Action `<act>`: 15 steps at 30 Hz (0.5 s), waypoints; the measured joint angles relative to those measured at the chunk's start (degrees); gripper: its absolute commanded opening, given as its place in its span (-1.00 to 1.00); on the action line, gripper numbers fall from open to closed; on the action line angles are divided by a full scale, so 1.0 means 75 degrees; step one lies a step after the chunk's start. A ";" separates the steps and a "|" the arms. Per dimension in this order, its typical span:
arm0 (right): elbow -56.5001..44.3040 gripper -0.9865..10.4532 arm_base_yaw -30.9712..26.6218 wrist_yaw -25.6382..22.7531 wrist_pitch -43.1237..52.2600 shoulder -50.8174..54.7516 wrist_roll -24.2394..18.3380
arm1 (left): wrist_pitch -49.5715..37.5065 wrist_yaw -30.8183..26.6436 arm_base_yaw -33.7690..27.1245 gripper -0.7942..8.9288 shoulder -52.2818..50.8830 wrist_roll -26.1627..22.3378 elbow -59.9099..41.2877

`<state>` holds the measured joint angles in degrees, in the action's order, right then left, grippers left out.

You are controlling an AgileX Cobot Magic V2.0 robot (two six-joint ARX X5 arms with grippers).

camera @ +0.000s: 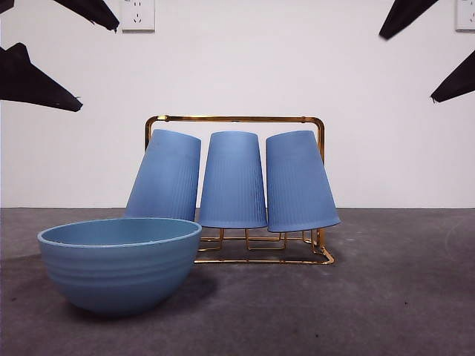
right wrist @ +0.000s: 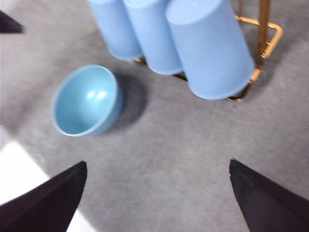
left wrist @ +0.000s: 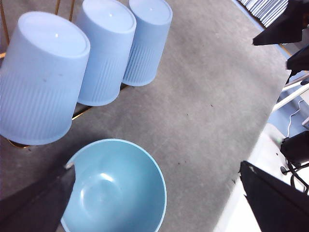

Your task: Right arm lift cup from the cupboard, then place it on the right of the bowl

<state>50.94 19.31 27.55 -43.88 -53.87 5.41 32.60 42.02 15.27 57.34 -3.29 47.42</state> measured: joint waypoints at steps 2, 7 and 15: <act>0.0358 0.00 0.0221 -0.0312 -0.0152 -0.0364 -0.0003 | -0.0026 0.0003 0.0000 0.38 -0.0003 0.0000 0.0000; 0.1545 0.00 0.0752 -0.0863 -0.0615 -0.1612 -0.0006 | -0.0035 0.0003 0.0000 0.38 -0.0003 0.0000 0.0000; 0.4794 0.00 0.1510 -0.2267 -0.2567 -0.4858 -0.0012 | -0.0038 0.0003 0.0052 0.38 -0.0003 0.0000 0.0000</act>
<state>86.89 30.63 10.55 -63.13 -90.30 5.32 32.32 42.04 15.66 57.32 -3.29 47.42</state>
